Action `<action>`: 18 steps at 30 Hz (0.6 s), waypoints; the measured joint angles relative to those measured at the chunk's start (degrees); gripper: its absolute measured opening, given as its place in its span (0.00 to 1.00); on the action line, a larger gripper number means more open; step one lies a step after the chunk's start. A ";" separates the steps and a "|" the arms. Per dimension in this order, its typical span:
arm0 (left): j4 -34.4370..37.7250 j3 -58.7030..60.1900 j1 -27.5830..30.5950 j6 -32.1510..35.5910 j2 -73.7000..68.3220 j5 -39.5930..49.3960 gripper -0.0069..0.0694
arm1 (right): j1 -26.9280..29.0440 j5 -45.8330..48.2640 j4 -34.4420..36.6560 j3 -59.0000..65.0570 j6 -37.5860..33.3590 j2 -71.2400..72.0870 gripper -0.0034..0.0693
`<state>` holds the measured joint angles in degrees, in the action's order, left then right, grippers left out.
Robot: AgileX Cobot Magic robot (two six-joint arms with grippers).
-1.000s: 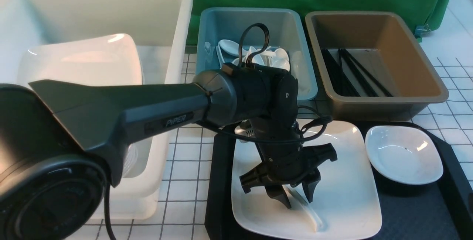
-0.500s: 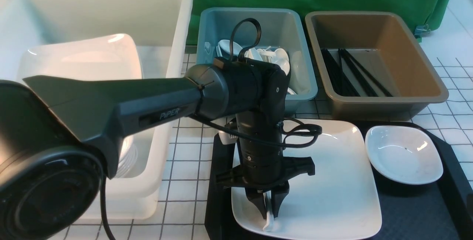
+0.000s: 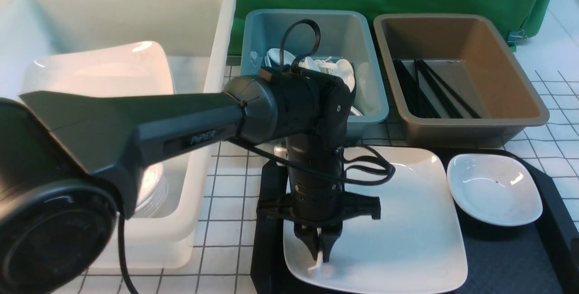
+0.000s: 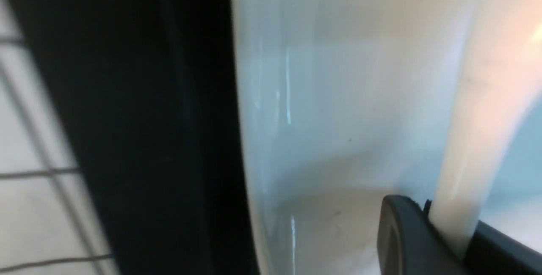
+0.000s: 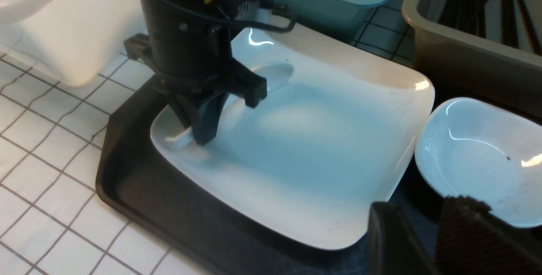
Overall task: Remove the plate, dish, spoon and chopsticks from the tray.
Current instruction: Use the left arm to grab a soup spoon from the plate, then use the left arm to put the soup spoon into the small storage box in the middle
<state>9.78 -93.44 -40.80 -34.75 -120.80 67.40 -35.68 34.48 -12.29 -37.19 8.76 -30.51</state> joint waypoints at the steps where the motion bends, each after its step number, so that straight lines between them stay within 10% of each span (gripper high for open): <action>1: -0.15 -0.17 0.01 0.08 0.38 0.00 0.11 | 0.00 0.00 0.06 0.00 0.00 0.00 0.38; 18: -1.50 -36.76 12.14 10.40 0.17 0.94 0.11 | 0.00 0.00 0.31 0.00 2.78 0.00 0.38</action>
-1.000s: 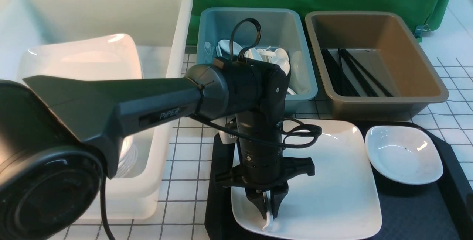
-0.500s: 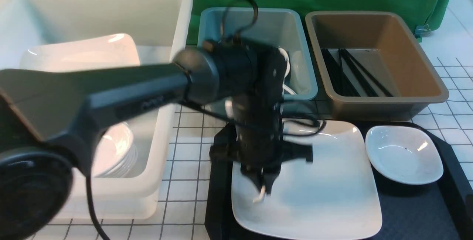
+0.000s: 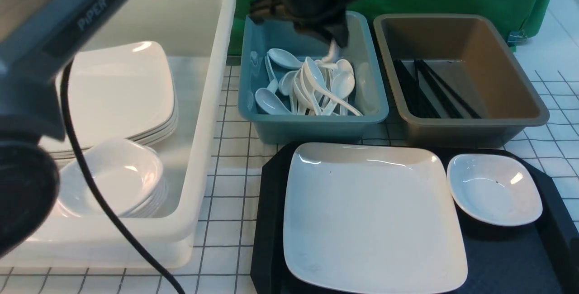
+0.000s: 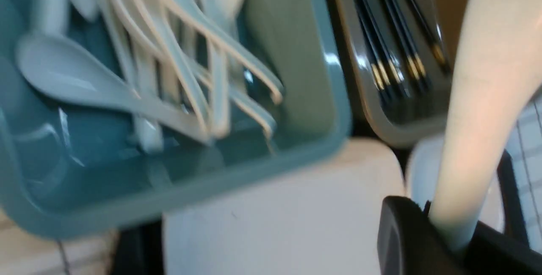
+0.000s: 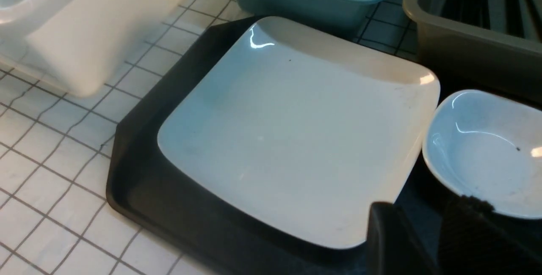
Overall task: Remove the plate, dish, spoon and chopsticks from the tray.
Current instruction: Use the left arm to put the soup spoon into the small storage box in the middle, then use the left arm to grab a plate from the dinner plate
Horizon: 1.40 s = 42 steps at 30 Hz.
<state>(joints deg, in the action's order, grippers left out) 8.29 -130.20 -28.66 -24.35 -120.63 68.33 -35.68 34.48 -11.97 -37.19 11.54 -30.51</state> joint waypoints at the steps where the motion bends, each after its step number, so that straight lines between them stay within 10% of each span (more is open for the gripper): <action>1: 0.33 -0.51 1.16 0.82 -1.02 -0.07 0.11 | 0.00 0.06 0.05 0.00 0.02 0.00 0.38; 11: -0.70 -0.85 5.50 4.71 -9.06 -2.77 0.18 | 0.00 0.69 0.21 0.00 0.07 0.00 0.38; 23: -2.21 -1.88 5.50 6.01 -10.14 -3.77 0.63 | 0.00 2.96 0.96 0.00 0.09 0.00 0.38; 33: 0.76 -4.66 5.50 14.21 4.94 1.30 0.13 | 0.00 3.41 1.03 0.00 0.20 0.00 0.38; 42: 14.14 7.66 3.55 19.52 23.12 1.17 0.08 | 0.00 6.20 1.03 0.00 0.20 0.00 0.38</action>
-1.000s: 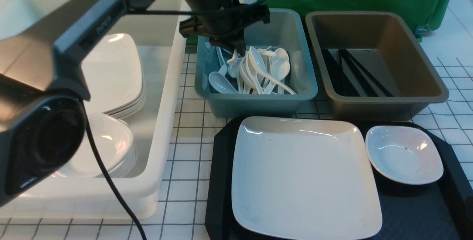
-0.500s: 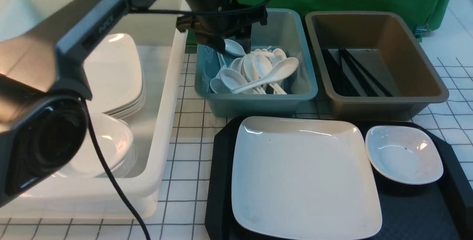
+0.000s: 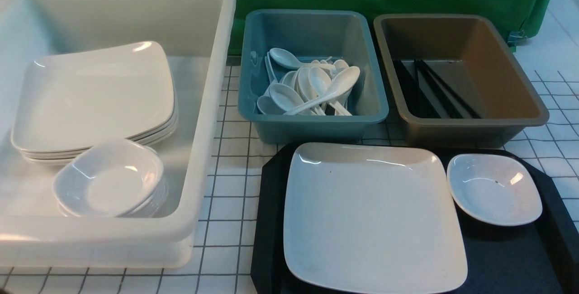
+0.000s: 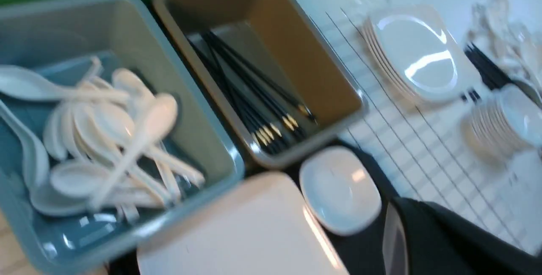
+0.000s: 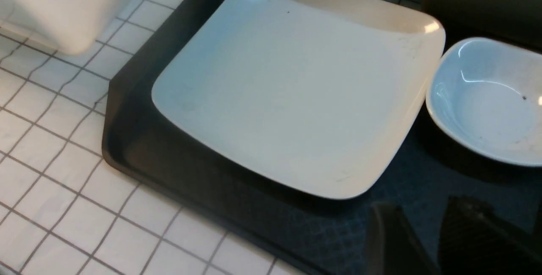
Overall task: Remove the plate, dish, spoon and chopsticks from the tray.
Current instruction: Use the left arm to grab a plate from the dinner plate
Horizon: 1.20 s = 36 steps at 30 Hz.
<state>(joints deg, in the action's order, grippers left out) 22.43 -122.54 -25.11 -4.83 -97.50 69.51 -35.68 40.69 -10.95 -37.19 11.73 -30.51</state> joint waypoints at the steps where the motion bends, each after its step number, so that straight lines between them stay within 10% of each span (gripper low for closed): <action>1: 0.00 4.59 -0.82 0.15 2.19 0.00 0.08 | 0.00 0.37 0.00 0.00 0.00 0.00 0.38; 16: -4.71 59.79 -15.68 -15.88 11.55 -14.99 0.30 | 0.00 1.12 0.06 0.00 0.00 0.00 0.38; 26: -4.42 62.90 -16.80 -18.09 4.96 -25.65 0.67 | 0.00 1.17 0.06 0.00 0.00 0.00 0.38; 36: -4.42 62.90 -16.80 -19.16 -1.64 -27.66 0.72 | 0.00 1.17 0.06 0.00 0.00 0.00 0.38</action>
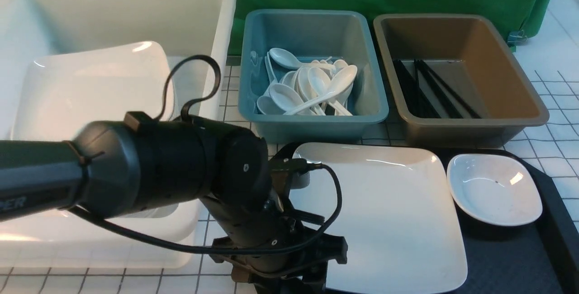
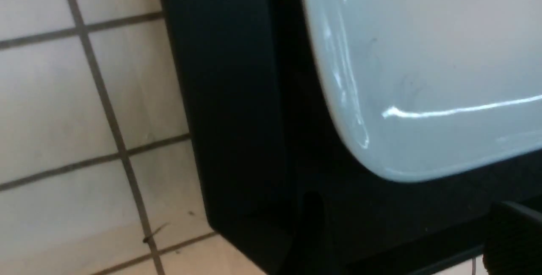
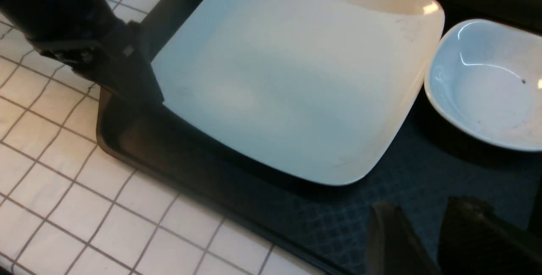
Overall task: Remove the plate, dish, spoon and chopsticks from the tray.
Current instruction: Use the left arm to grab a plate from the dinner plate
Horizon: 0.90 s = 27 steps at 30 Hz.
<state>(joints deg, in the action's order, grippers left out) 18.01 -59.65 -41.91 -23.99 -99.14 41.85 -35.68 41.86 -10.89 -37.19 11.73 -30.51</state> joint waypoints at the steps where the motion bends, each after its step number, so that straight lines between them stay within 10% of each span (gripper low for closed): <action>1: 0.02 0.00 0.00 -0.47 -0.30 -0.48 0.72 | 0.00 0.00 0.00 0.00 0.00 0.00 0.38; 14: 6.22 0.00 0.00 -1.56 -3.92 -5.94 0.72 | 0.00 0.00 0.00 0.00 0.00 0.00 0.38; 27: 22.19 0.00 0.00 16.18 -3.84 -1.65 0.72 | 0.00 0.00 0.00 0.00 0.00 0.00 0.38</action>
<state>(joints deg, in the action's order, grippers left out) 40.20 -59.65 -41.91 -7.82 -102.98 40.20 -35.68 41.86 -10.89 -37.19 11.73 -30.51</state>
